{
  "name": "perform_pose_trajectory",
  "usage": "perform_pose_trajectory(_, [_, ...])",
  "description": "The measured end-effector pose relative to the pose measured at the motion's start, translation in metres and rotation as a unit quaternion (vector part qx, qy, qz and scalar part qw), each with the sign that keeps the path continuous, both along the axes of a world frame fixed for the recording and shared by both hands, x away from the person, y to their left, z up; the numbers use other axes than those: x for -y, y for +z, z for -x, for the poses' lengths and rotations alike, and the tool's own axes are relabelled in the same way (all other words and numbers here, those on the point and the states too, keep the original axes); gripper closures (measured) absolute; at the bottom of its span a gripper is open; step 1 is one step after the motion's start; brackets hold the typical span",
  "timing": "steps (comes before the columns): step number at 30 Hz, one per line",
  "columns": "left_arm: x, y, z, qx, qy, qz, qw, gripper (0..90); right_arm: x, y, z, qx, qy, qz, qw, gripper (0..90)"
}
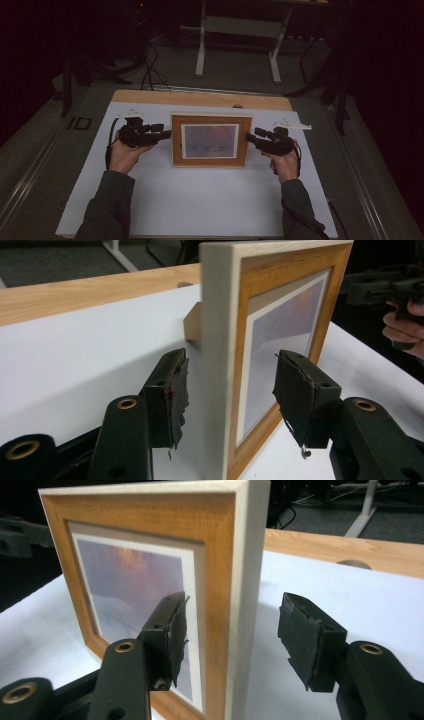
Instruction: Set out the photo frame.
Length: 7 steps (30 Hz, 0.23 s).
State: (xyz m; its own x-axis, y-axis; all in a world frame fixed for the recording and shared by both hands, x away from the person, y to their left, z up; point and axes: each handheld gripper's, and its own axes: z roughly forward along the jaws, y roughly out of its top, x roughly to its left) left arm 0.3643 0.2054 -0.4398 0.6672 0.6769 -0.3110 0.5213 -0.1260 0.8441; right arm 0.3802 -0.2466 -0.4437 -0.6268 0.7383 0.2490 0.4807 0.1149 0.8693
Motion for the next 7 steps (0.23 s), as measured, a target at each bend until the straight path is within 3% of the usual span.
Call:
perform_pose_trajectory(2, [-0.007, -0.003, 0.007, -0.003, 0.013, 0.005, 0.9999, 48.1, 0.004, -0.002, 0.003, -0.001, -0.002, -0.001, 1.0000, 43.6])
perform_pose_trajectory(3, [-0.014, -0.008, 0.015, -0.006, 0.032, 0.013, 0.9994, 48.1, 0.009, -0.005, 0.006, -0.003, -0.004, -0.003, 1.0000, 43.5])
perform_pose_trajectory(4, [-0.014, -0.008, 0.015, -0.006, 0.032, 0.013, 0.9994, 48.1, 0.009, -0.005, 0.006, -0.003, -0.004, -0.003, 1.0000, 43.5])
perform_pose_trajectory(5, [-0.019, -0.016, 0.025, -0.006, 0.047, 0.007, 0.9989, 47.3, 0.015, -0.008, 0.010, -0.006, -0.007, -0.003, 1.0000, 43.2])
perform_pose_trajectory(7, [-0.021, -0.020, 0.031, -0.004, 0.059, -0.005, 0.9982, 46.2, 0.021, -0.013, 0.014, -0.012, -0.011, -0.003, 0.9999, 42.5])
